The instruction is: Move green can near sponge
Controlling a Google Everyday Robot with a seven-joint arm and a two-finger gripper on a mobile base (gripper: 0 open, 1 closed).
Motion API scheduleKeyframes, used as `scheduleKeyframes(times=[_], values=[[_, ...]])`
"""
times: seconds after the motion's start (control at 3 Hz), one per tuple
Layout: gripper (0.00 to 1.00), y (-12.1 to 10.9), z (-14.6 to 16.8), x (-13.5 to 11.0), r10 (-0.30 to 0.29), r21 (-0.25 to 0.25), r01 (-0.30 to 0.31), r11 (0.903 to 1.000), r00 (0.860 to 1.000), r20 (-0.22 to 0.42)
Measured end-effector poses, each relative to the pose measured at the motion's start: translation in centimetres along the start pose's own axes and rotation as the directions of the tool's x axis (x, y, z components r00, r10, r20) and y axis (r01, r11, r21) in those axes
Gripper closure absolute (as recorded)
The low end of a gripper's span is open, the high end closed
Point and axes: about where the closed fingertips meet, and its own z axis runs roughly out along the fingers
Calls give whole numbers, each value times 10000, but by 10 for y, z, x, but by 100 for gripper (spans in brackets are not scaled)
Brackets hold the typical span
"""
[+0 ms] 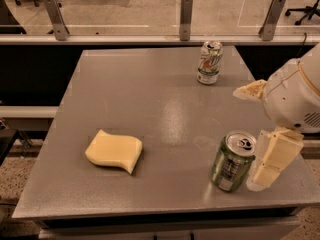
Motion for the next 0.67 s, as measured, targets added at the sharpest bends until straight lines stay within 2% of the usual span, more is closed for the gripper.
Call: scheduleKeyframes(times=[0.33,0.67], values=[[0,6,15,1,-170,-225,172,9996,9998,55],[18,9,25,3,-280,-368,282,9989,9996,76]])
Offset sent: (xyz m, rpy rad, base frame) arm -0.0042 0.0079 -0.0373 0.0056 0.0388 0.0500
